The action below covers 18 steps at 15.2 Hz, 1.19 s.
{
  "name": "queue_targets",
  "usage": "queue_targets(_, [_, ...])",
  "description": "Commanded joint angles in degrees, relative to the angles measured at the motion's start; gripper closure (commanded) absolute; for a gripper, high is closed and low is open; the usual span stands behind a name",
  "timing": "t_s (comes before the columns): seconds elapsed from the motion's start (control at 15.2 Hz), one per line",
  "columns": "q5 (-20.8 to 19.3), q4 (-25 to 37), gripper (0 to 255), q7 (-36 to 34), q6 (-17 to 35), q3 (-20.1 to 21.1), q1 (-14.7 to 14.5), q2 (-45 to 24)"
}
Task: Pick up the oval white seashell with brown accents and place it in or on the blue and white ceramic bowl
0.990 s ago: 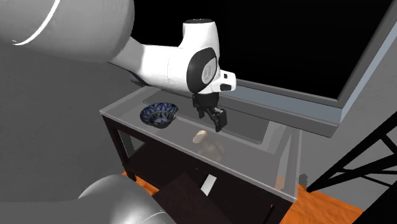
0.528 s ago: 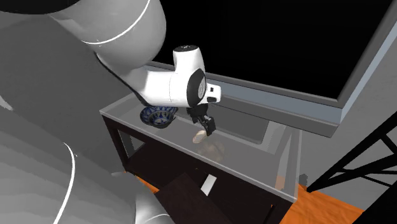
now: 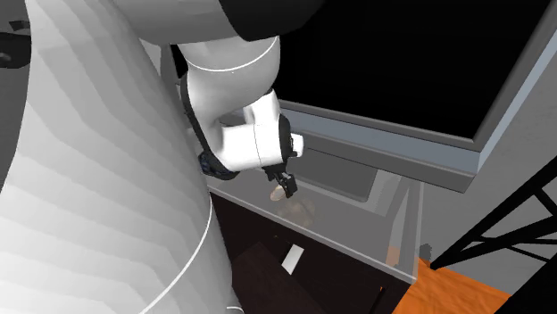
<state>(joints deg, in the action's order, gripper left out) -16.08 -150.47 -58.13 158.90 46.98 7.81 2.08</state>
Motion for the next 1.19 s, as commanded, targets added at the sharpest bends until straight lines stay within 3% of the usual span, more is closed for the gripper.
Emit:
queue_targets(0.0, [-6.9,0.8,0,-4.9,0.9,0.1,1.3,-3.1])
queue_targets(0.07, [-12.2,1.4,0,-8.8,1.3,-0.6,1.6,-5.5])
queue_targets(0.59, [-12.0,1.4,0,-8.7,1.4,-1.1,1.0,-5.4])
queue_targets(0.66, [-12.0,1.4,255,-8.7,1.4,-1.1,1.0,-5.4])
queue_targets(1.12, [-11.8,1.5,255,-8.6,1.3,-1.1,1.0,-5.4])
